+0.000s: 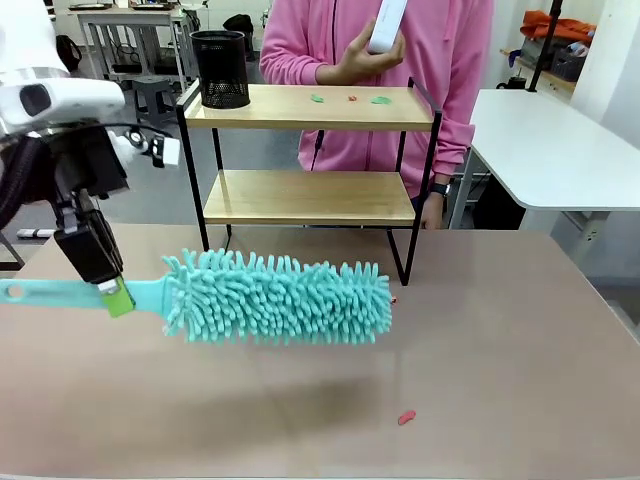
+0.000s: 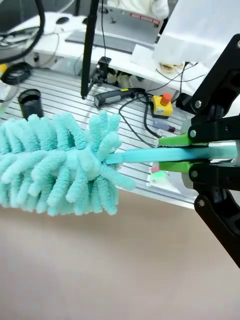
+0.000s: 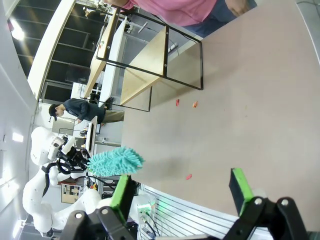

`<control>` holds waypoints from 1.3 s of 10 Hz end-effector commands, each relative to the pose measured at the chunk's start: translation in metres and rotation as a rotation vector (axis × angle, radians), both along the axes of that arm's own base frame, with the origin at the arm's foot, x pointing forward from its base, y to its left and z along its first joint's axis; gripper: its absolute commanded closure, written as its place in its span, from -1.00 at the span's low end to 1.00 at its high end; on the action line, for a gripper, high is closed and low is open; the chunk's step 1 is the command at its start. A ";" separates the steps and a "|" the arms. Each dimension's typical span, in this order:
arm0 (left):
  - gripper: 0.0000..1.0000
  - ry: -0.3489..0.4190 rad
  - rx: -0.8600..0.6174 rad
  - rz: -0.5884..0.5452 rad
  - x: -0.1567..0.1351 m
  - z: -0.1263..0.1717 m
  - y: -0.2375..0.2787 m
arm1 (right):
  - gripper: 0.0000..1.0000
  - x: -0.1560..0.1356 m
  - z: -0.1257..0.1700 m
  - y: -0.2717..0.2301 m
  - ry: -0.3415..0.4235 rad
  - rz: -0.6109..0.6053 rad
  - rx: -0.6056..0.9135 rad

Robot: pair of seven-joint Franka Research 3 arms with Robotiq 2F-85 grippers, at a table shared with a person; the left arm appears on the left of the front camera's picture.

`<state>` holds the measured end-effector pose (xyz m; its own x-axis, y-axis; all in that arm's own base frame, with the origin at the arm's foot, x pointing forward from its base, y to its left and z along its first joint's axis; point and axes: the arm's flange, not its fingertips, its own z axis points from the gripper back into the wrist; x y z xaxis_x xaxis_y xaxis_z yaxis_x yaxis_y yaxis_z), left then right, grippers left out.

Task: Clean the shelf.
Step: Clean the specific tier of the Shelf with the Duster once objects are removed.

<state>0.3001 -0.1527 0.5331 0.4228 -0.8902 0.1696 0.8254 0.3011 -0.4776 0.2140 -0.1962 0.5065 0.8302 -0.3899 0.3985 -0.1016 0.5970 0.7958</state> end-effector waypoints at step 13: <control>0.75 0.244 -0.730 1.218 -0.021 -0.018 0.331 | -1.00 0.002 0.003 0.000 -0.031 0.006 0.001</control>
<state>0.2438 0.1884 0.5124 0.9017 0.2473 0.3545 0.2292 0.4219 -0.8772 0.2143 -0.1958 0.5068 0.8312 -0.3874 0.3987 -0.1012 0.5997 0.7938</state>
